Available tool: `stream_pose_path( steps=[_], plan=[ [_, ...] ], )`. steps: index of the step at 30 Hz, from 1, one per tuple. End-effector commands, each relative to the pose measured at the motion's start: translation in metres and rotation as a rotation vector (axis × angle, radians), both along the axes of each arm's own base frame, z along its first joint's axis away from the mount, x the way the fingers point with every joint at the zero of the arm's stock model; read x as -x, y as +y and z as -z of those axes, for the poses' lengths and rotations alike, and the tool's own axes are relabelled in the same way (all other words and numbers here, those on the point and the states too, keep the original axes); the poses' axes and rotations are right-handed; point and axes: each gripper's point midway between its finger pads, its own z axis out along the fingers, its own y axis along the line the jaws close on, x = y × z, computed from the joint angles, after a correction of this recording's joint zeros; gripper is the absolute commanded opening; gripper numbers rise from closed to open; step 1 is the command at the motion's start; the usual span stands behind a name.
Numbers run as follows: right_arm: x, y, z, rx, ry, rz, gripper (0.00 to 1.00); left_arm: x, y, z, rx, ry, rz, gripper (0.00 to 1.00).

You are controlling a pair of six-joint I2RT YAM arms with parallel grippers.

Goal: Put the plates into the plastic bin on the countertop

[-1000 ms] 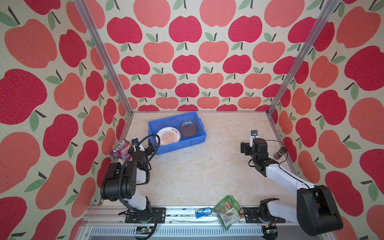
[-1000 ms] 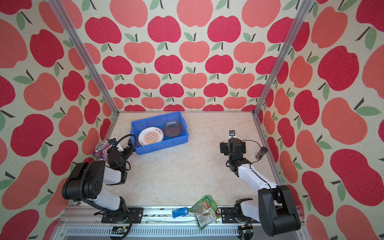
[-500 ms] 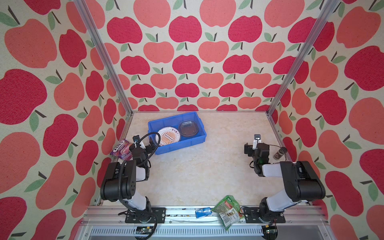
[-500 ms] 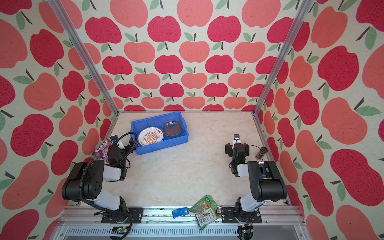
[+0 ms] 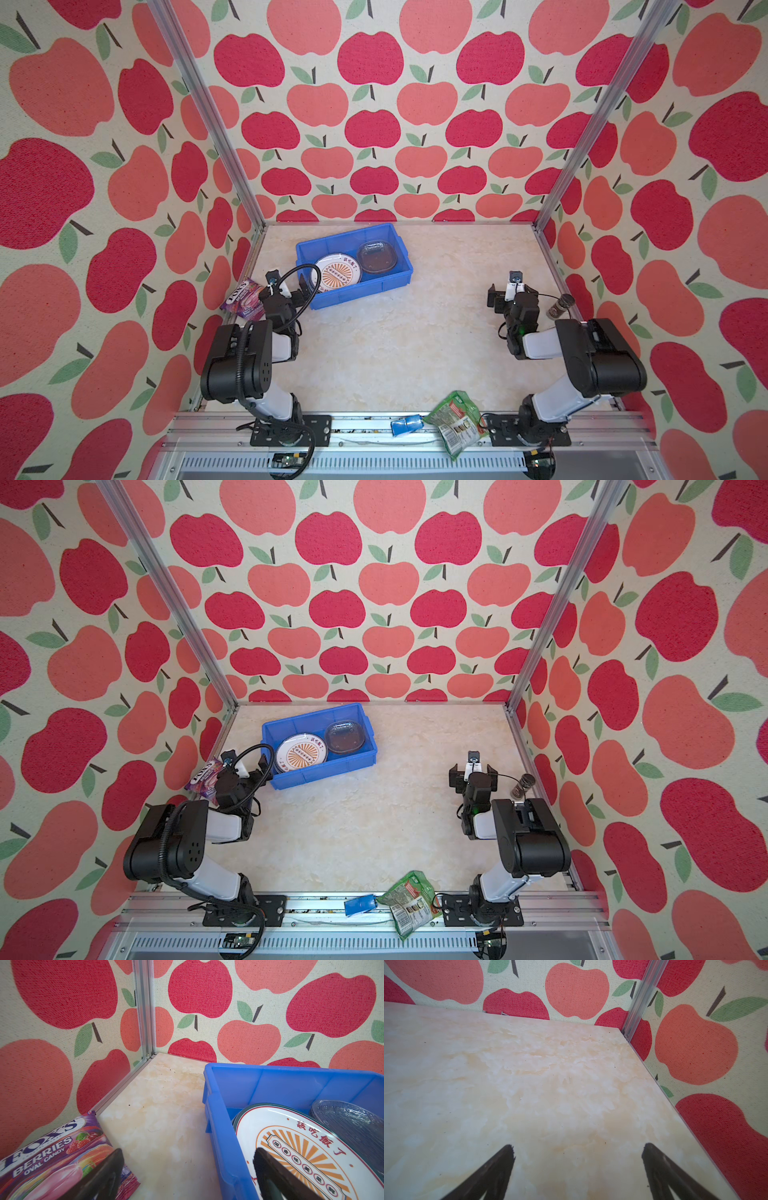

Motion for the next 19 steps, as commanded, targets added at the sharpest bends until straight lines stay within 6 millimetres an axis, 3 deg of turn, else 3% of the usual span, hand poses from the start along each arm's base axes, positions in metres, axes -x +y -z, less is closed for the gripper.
stream_pose_path(
  steps=[1,12,19],
  plan=[
    [-0.0046,0.0001,-0.0041,0.002,-0.015,-0.003,0.99,0.0036,-0.0007,0.0416,-0.023,0.184,0.006,0.99],
    [-0.0092,-0.0022,0.0015,-0.05,0.027,-0.035,0.99,0.0032,-0.0016,0.0424,-0.028,0.189,0.006,0.99],
    [-0.0092,0.0063,0.0002,-0.072,0.028,-0.101,1.0,0.0027,-0.0005,0.042,-0.027,0.188,0.004,0.99]
  ],
)
